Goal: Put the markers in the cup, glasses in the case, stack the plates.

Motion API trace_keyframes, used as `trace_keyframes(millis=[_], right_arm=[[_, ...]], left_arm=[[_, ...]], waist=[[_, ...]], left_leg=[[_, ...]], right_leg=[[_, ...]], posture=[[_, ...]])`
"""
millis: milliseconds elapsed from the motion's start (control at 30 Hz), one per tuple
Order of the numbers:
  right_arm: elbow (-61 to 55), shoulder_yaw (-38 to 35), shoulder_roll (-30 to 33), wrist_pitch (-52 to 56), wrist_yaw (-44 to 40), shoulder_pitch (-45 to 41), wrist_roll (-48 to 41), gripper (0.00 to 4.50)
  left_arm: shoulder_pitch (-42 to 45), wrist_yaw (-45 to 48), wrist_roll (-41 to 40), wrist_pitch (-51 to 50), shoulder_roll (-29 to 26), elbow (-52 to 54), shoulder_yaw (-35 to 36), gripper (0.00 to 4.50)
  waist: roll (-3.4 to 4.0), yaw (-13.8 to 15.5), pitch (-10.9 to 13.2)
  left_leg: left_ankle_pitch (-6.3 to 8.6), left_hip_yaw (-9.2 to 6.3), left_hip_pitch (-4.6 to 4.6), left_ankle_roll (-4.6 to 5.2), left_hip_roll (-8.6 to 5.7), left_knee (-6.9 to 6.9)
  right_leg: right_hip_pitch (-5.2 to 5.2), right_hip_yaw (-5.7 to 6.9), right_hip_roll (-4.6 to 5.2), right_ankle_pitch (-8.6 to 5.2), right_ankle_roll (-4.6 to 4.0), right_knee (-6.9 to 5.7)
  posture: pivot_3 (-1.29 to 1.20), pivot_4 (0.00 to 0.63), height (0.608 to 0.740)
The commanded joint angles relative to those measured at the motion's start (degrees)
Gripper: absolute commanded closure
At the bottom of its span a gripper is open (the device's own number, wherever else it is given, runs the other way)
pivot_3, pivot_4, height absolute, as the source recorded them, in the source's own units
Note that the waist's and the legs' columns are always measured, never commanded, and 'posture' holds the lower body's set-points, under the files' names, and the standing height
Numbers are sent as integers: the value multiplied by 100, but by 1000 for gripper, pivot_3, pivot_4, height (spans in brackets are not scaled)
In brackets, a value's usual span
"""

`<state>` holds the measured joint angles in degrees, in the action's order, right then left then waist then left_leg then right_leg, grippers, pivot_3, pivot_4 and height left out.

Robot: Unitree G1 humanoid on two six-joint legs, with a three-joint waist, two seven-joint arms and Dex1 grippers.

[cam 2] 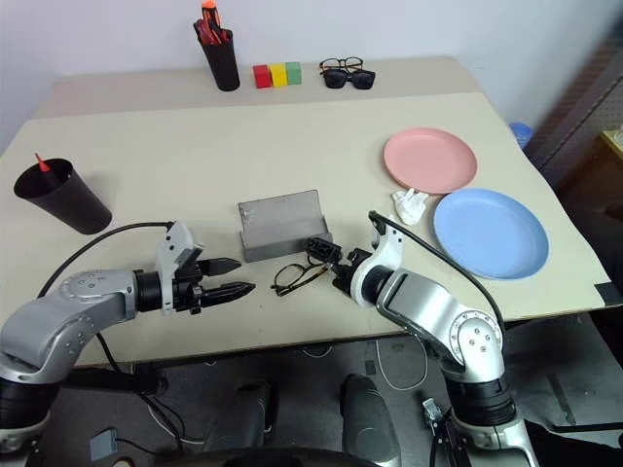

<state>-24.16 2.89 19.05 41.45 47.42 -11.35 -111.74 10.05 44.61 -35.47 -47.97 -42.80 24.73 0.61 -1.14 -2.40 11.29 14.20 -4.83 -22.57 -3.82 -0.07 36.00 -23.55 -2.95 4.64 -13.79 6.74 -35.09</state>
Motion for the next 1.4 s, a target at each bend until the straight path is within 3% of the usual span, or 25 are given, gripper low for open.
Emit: trace_keyframes(millis=[33,1033,1133,1333,1400], right_arm=[[-182,-17,2,163,-333,40,-126,46],[1144,316,-204,390,-1067,-626,237,46],[1208,329,-227,452,-1138,-677,360,858],[1279,332,-236,578,-1197,-691,483,3907],[1282,331,-245,615,-1212,-693,526,3907]], left_arm=[[160,65,52,123,39,-13,-62,1442],[-134,-37,67,128,-90,218,326,1442],[-203,-84,38,99,-108,290,391,1442],[-306,-167,-10,41,-109,404,484,1442],[-330,-179,-17,29,-110,424,510,1442]], waist=[[1,-3,0],[1,-5,0],[1,-11,1],[1,-7,1],[1,-4,0]], left_leg=[[0,1,0,0,0,0],[0,1,-3,0,0,-3],[0,1,-2,0,0,-4],[0,1,-3,0,0,-4],[0,1,-3,0,0,-4]], right_leg=[[0,0,0,0,0,0],[-4,0,-1,-1,-1,-1],[-5,0,-1,-1,-1,-1],[-6,0,-1,-1,-1,-1],[-5,0,-1,-1,-1,-1]], posture=[[0,150,740],[0,150,740],[0,150,740],[0,150,740],[0,150,740]])
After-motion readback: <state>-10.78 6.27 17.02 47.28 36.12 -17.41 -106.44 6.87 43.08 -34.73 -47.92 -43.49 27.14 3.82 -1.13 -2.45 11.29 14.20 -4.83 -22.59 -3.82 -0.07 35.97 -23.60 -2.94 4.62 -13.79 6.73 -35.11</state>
